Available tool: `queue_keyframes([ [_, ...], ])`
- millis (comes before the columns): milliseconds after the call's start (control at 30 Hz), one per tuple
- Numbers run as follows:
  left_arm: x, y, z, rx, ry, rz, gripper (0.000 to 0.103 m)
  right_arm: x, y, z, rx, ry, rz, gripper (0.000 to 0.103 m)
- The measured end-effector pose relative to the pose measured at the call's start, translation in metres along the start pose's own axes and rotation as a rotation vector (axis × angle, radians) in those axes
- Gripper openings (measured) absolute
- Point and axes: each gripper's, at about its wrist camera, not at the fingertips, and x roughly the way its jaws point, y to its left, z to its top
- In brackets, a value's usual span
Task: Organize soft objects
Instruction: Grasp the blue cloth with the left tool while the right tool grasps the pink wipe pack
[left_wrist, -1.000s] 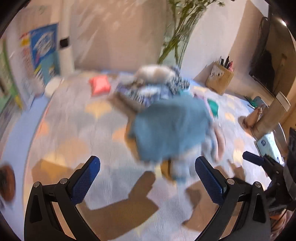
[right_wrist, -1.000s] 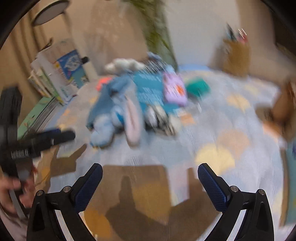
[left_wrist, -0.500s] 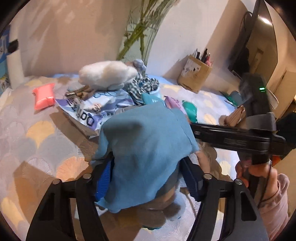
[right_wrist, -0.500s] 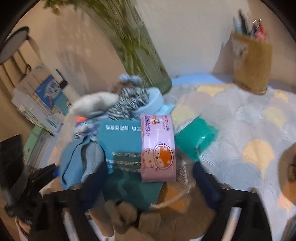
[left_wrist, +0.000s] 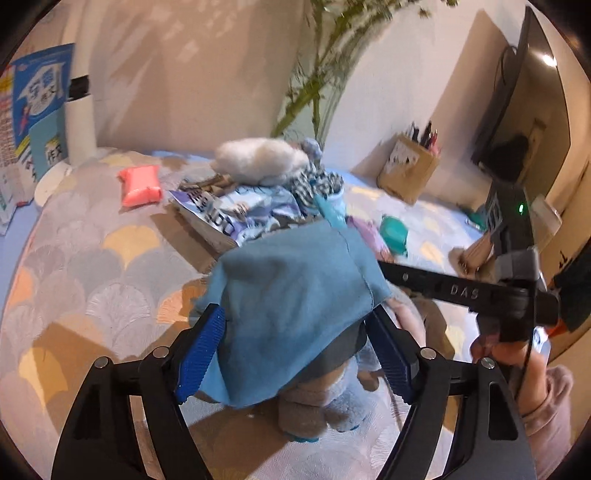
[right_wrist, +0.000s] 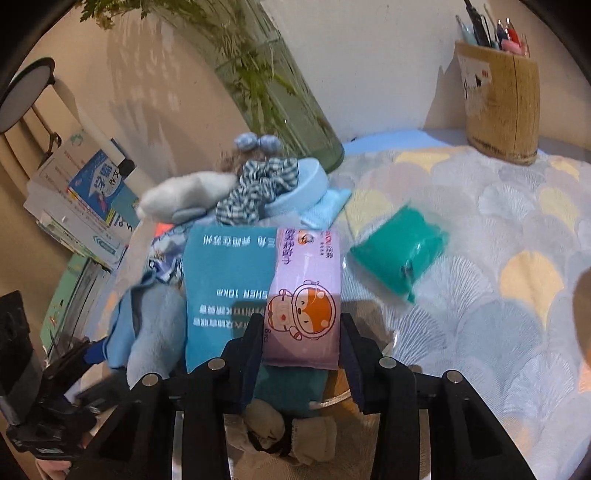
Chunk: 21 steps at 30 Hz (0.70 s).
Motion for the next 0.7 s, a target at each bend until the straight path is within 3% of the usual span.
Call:
queue_keyframes([
  [67,-0.006,0.001,0.001,0.004,-0.033,0.011,0.056,-0.003,-0.003,0.000,0.013,-0.008,0.011,0.040],
  [100,-0.007,0.002,0.003,0.001,-0.034,-0.027,0.031,-0.003,-0.005,0.000,0.019,-0.011,0.018,0.040],
  [133,-0.007,0.002,0.004,-0.007,-0.031,-0.050,0.021,-0.004,-0.006,-0.001,0.021,-0.013,0.022,0.040],
  [167,-0.005,0.001,0.005,-0.006,-0.021,-0.055,0.021,-0.004,-0.006,-0.001,0.022,-0.019,0.025,0.040],
  [233,-0.005,-0.005,0.006,0.019,-0.034,-0.034,0.009,-0.003,-0.007,-0.003,0.021,-0.022,0.027,0.040],
  [367,-0.020,-0.007,0.008,0.003,-0.106,-0.024,0.006,-0.005,-0.010,-0.005,0.041,-0.045,0.057,0.039],
  [533,-0.050,-0.017,0.019,0.046,-0.197,0.047,0.006,-0.023,-0.006,-0.002,0.037,-0.104,0.094,0.039],
  [700,-0.071,-0.042,0.026,0.089,-0.226,0.056,0.006,-0.050,0.002,-0.004,0.029,-0.127,0.137,0.039],
])
